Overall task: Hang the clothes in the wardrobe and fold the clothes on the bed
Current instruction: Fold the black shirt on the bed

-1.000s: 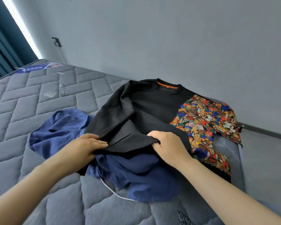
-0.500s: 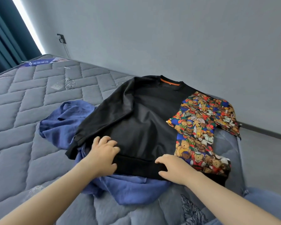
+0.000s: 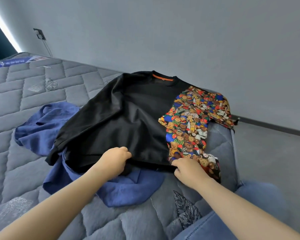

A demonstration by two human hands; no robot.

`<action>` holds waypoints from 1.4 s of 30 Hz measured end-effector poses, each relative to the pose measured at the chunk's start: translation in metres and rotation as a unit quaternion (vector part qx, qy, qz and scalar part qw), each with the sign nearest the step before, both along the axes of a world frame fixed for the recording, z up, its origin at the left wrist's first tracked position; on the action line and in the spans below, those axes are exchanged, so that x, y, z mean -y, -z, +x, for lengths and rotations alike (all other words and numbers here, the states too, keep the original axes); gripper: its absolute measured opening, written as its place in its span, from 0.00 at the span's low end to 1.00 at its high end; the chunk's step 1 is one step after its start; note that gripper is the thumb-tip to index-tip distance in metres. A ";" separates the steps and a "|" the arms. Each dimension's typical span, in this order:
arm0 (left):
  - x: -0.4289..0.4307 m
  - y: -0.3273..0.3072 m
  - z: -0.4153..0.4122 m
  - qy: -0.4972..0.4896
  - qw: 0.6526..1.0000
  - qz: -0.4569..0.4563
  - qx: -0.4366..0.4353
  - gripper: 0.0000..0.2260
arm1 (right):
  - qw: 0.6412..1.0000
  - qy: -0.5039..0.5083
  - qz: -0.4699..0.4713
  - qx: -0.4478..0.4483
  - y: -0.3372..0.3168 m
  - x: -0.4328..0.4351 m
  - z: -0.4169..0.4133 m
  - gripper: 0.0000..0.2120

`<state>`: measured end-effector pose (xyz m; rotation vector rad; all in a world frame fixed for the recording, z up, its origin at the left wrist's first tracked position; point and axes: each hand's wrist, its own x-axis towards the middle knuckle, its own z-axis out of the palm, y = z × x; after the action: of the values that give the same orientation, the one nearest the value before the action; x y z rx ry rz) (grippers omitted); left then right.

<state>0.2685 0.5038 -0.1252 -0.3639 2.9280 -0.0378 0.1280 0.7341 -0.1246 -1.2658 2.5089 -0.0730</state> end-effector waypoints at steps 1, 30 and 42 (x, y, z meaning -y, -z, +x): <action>0.006 -0.007 0.003 0.009 1.000 0.006 -0.002 0.15 | 0.998 0.000 -0.036 0.056 -0.005 -0.002 0.000 0.05; -0.083 -0.062 -0.113 0.040 0.960 0.276 -0.039 0.09 | 0.941 0.235 -0.168 0.174 -0.023 -0.074 -0.083 0.09; -0.144 -0.018 -0.325 0.051 0.963 0.241 -0.114 0.14 | 0.567 0.557 -0.425 0.433 0.022 -0.105 -0.231 0.08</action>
<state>-0.0560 0.6476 -0.1071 -0.1446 3.0339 0.7334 -0.1028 0.8387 -0.1470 0.4844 1.7900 -1.8111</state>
